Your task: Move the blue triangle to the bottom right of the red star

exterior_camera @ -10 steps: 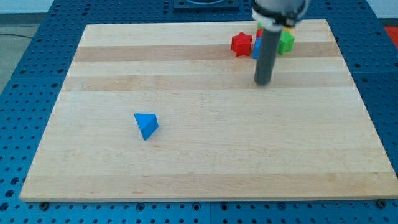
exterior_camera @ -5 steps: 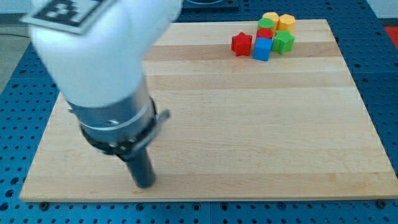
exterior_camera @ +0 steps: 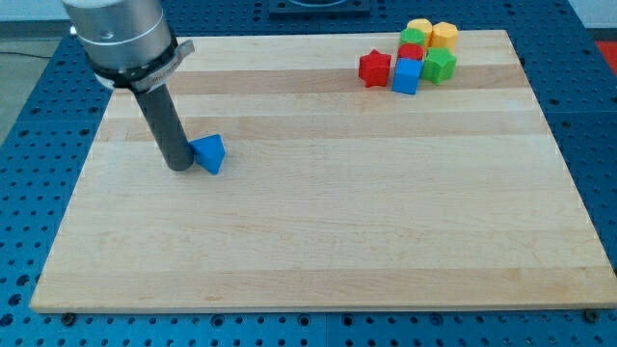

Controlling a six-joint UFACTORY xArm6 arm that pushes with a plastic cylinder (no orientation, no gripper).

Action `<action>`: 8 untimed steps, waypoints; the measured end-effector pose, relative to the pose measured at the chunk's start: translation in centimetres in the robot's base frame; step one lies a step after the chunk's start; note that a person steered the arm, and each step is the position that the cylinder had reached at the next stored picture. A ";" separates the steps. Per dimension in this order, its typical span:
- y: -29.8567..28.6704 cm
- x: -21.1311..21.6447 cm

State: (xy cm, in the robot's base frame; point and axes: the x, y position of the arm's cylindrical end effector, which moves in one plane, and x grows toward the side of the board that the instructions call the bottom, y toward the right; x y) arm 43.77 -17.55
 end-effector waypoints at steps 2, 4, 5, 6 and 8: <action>7.2 0.1; 20.4 2.1; 26.1 3.6; 26.3 6.8; 27.7 1.2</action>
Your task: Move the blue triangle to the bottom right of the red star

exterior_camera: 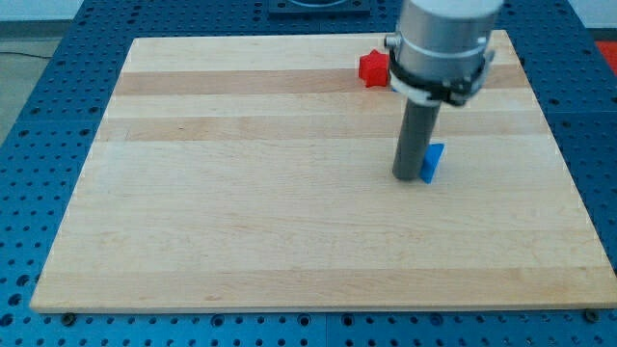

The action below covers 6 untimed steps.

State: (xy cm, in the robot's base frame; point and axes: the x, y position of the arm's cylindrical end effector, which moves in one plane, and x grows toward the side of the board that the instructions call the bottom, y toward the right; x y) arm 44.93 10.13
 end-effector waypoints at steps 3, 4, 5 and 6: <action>6.9 7.4; 6.0 1.8; 2.0 -3.7; 1.3 -4.7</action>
